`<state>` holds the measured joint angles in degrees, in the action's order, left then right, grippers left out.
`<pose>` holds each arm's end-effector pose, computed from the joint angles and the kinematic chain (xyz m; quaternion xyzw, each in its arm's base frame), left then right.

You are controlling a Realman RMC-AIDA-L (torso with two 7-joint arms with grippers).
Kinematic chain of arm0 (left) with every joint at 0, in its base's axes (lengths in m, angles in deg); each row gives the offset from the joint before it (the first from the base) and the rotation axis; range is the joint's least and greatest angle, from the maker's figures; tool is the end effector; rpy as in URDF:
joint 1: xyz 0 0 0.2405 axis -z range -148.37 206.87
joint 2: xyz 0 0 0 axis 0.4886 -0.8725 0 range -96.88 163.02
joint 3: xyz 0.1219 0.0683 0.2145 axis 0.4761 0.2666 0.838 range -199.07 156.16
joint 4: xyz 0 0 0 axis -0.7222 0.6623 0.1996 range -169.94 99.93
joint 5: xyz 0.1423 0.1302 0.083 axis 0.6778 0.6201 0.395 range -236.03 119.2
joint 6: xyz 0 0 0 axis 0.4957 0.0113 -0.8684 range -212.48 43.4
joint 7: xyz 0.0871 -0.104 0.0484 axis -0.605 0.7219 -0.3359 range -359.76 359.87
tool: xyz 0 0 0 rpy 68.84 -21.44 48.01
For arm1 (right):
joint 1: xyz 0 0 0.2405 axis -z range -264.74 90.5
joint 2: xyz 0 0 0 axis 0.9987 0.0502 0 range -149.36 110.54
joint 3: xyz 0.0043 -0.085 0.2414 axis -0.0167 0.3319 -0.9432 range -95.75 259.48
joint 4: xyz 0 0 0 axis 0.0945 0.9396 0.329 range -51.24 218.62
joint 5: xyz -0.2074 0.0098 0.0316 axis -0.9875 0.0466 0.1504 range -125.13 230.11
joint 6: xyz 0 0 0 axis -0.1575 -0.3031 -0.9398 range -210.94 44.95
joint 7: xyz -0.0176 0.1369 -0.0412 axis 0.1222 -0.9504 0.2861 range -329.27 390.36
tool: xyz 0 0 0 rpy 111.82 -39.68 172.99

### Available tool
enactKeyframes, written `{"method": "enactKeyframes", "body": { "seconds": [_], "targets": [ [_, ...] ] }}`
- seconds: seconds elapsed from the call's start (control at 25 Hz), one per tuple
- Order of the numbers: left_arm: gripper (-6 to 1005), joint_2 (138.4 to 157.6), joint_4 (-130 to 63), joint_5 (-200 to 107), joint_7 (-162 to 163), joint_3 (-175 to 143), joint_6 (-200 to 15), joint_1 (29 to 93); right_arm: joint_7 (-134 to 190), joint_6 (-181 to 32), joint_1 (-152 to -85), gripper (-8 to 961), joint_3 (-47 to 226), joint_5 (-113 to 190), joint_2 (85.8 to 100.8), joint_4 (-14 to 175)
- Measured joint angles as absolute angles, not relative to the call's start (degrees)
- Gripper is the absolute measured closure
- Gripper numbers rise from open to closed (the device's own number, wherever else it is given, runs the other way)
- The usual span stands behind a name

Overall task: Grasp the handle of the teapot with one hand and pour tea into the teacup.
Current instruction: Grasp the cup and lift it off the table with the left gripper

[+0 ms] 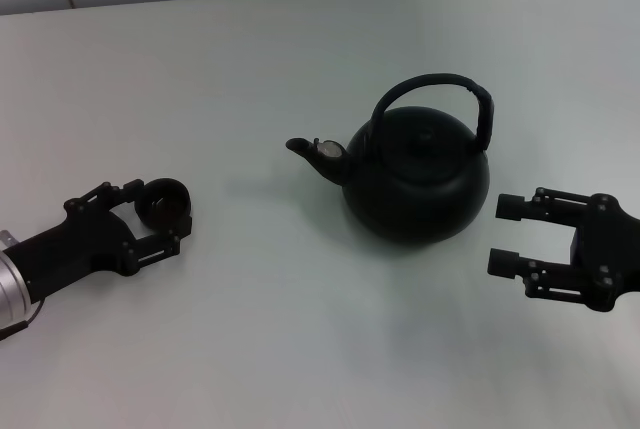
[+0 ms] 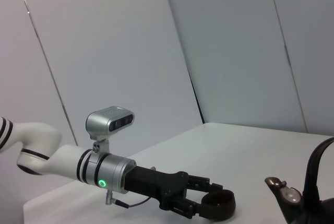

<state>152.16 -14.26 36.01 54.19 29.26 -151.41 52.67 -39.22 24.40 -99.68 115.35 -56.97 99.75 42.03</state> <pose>-0.3271 0.3044 -0.0493 -0.9125 -0.2295 -0.1976 0.2750 0.3142 0.2241 0.0336 -0.9095 0.2132 0.3256 0.1459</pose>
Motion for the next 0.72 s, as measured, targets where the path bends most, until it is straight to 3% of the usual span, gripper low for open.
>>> {"method": "enactKeyframes", "body": {
  "seconds": [0.72],
  "targets": [
    [273,152.16,-14.99,35.21,54.36,29.35,-150.2,53.57,-39.24,24.14,-99.63,245,114.62,-56.93,99.49,41.95]
  ]
}}
